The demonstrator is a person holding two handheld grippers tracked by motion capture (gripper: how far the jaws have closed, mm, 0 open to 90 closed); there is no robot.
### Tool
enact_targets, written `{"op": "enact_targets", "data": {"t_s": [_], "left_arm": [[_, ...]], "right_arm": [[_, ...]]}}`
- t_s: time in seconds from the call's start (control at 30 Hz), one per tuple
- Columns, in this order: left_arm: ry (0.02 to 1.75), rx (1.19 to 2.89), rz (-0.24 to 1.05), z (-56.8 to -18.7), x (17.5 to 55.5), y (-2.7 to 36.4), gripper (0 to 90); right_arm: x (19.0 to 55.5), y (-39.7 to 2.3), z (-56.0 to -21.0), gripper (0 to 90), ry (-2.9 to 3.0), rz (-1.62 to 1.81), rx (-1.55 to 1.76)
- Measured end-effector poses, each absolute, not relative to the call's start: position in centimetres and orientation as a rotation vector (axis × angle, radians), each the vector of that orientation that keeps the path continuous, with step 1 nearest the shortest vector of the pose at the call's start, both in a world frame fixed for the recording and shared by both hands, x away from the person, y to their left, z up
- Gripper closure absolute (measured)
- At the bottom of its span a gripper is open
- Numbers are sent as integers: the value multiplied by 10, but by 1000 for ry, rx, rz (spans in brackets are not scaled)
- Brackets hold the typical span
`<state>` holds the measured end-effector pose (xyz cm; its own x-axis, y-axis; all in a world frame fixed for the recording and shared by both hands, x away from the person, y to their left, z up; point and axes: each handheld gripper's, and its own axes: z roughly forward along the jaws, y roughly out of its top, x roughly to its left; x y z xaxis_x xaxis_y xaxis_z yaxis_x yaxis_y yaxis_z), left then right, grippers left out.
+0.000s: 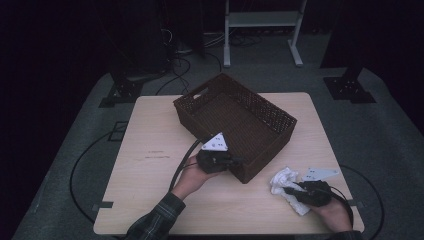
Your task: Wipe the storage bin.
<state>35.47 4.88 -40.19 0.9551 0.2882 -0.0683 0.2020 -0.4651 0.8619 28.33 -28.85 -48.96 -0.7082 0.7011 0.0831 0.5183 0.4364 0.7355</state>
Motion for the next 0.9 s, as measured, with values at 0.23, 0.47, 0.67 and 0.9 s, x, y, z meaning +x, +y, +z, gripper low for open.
{"op": "enact_targets", "data": {"t_s": [0.23,0.47,0.67,0.9], "left_arm": [[345,2049,90,-402,358,34,881],[393,2042,194,-380,367,57,711],[479,2039,252,-364,386,87,572],[578,2040,352,-353,410,120,473]], "right_arm": [[283,-289,-490,731,2454,1133,1056],[283,-289,-490,731,2456,1133,1059],[283,-288,-490,731,2455,1132,1060],[283,-289,-490,730,2455,1133,1058]]}}
